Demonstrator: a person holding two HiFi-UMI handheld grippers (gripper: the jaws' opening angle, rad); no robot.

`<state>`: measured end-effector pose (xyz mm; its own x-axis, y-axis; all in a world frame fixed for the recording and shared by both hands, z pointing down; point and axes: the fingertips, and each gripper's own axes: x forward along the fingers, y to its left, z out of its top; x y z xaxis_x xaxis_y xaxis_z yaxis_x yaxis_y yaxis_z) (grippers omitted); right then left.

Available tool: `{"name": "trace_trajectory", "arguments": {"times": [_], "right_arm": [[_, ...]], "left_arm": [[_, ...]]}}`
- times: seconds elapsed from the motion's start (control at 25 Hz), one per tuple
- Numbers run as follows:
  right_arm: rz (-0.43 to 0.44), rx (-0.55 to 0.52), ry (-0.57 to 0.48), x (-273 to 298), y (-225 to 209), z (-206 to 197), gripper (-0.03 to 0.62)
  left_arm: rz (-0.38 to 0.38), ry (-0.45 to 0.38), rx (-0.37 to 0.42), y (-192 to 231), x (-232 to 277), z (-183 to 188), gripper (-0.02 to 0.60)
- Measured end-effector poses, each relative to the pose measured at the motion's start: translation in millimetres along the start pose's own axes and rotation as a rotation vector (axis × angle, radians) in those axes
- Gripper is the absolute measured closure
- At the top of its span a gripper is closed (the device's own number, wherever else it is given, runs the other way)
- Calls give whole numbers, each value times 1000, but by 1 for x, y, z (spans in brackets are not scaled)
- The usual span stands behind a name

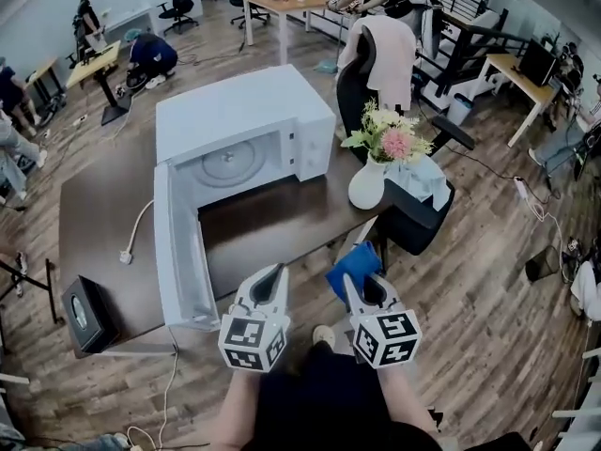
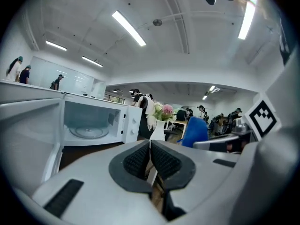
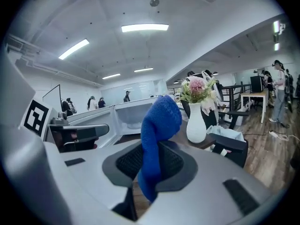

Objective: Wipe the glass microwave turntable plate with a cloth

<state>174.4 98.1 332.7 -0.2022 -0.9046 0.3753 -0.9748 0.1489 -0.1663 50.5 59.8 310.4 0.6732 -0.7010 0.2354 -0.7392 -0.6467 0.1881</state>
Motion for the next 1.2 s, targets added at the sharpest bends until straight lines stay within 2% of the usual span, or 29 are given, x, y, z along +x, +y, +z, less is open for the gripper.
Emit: {"name": "trace_trajectory", "arguments": {"times": [0.32,0.64,1.0,1.2], "right_arm": [[154,-80,43,73,-37,17,537],[295,-107,87,125,-26,26,537],[367,-85,126,175,-5,30,537],[402,-158,122,212,13,40,537]], "left_arm": [[138,-24,-10,23,59,6,572],[285,-6,-58,54,60,-1,572],[358,-9,-99,97,68,-7,572],[380,-6,-103,131,79,-13,572]]}}
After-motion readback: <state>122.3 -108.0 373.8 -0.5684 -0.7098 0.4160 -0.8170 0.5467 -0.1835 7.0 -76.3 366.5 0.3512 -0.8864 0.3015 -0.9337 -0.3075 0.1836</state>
